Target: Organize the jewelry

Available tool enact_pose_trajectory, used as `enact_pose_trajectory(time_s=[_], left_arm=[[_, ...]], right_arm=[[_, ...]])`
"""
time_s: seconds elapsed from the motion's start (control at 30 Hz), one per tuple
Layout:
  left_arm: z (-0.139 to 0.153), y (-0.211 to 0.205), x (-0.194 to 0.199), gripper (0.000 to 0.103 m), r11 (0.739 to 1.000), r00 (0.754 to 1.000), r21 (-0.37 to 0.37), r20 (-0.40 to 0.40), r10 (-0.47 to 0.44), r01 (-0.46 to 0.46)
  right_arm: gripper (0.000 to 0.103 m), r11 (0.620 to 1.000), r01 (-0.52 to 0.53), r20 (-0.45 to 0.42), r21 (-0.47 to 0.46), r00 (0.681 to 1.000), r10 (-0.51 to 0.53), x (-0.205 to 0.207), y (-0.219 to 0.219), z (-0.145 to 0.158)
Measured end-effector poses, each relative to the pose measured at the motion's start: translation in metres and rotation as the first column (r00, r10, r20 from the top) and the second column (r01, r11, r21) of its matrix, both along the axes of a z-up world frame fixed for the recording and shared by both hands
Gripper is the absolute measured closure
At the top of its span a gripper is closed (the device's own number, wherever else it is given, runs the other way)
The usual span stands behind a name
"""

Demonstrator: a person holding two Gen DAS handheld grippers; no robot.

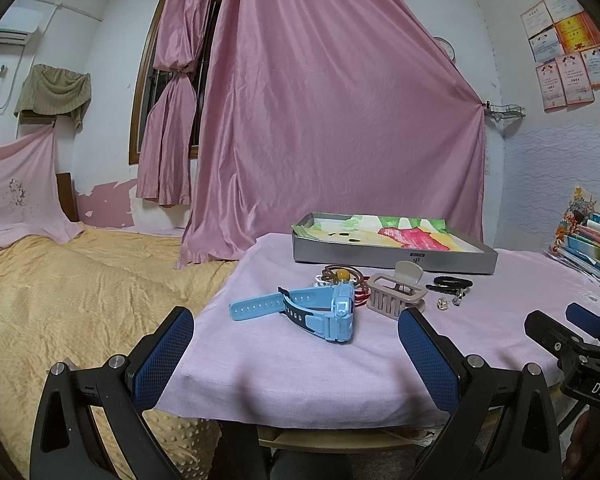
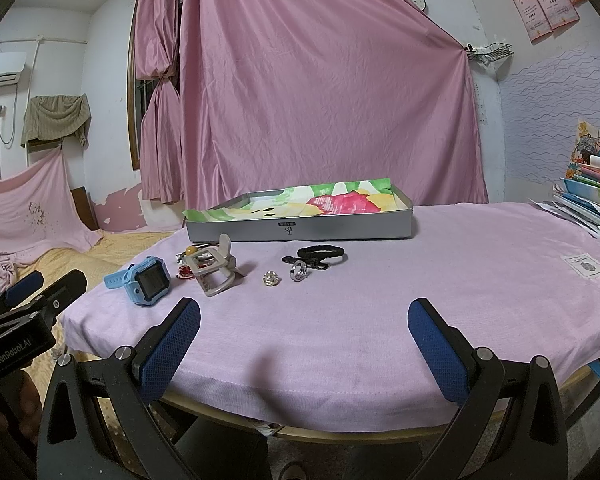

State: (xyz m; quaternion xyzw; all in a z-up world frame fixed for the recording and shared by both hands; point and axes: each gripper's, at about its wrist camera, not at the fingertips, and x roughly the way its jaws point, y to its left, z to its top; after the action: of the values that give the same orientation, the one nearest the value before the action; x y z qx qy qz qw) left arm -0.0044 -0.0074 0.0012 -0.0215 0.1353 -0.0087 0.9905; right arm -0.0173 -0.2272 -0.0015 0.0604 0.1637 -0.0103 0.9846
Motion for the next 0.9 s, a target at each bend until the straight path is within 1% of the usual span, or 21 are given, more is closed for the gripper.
enact_pose_trajectory(time_s=[0.9], left_arm=[[0.0008,0.0010,-0.0021,0.000,1.000,1.000,-0.002,0.002,-0.003,0.003]], right_arm=[[0.001,1.000,0.000,0.000,0.000,1.000,0.000,-0.0005,0.0001,-0.0005]])
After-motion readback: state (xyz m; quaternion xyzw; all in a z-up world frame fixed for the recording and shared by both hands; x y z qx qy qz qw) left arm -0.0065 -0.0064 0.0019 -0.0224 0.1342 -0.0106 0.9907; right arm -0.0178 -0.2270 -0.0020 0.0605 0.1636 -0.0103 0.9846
